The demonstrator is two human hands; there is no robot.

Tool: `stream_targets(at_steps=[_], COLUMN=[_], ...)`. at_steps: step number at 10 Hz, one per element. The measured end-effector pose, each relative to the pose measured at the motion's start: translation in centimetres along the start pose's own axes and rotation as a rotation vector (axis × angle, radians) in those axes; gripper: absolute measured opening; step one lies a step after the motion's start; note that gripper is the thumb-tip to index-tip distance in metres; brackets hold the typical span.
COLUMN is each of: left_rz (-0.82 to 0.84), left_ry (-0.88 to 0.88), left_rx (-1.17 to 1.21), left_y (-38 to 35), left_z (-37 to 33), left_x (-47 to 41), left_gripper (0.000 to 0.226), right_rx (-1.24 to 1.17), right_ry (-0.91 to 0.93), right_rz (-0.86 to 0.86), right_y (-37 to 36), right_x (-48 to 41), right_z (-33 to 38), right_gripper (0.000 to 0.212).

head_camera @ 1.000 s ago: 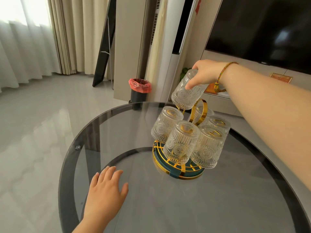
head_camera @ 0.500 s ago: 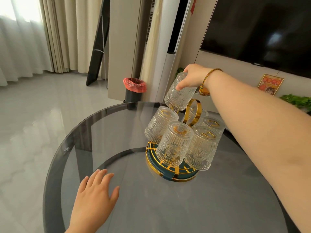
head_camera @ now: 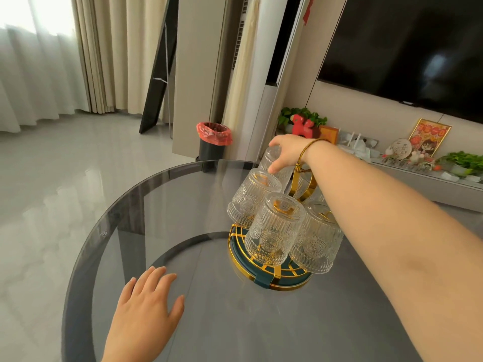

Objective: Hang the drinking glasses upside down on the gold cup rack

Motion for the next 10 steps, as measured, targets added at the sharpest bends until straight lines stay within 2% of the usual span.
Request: stream_targets(at_steps=[1, 5, 6, 7, 9, 10], left_rz=[0.044, 0.167, 0.159, 0.061, 0.088, 0.030], left_ry=[-0.012, 0.034, 0.059, 0.043, 0.046, 0.090], left_rx=[-0.044, -0.108, -0.098, -0.105, -0.061, -0.066], left_y=[0.1, -0.7, -0.3, 0.4, -0.4, 0.0], left_z=[-0.2, 0.1, 0.4, 0.1, 0.2, 0.3], left_x=[0.2, 0.4, 0.4, 0.1, 0.4, 0.2], left_gripper=[0.050, 0.051, 0.038, 0.033, 0.044, 0.031], right_rx=[0.011, 0.186, 0.171, 0.169, 0.069, 0.023], right_ry=[-0.008, -0.015, -0.018, -0.014, -0.044, -0.014], right_rz=[0.028, 0.188, 0.195, 0.184, 0.145, 0.037], right_y=[-0.2, -2.2, -2.3, -2.3, -1.0, 0.6], right_x=[-0.5, -1.4, -1.2, -1.3, -0.3, 1.3], right_z=[-0.4, -0.5, -0.5, -0.6, -1.2, -1.8], right_gripper=[0.081, 0.079, 0.080, 0.083, 0.081, 0.071])
Point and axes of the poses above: each hand's wrist, its own x-axis away from the middle knuckle, its own y-axis out of the back of the hand, z = x × y, the point moved 8 cm from there along -x, towards the middle knuckle, and after that the axes turned 11 degrees about -x, right-handed, at the moved point
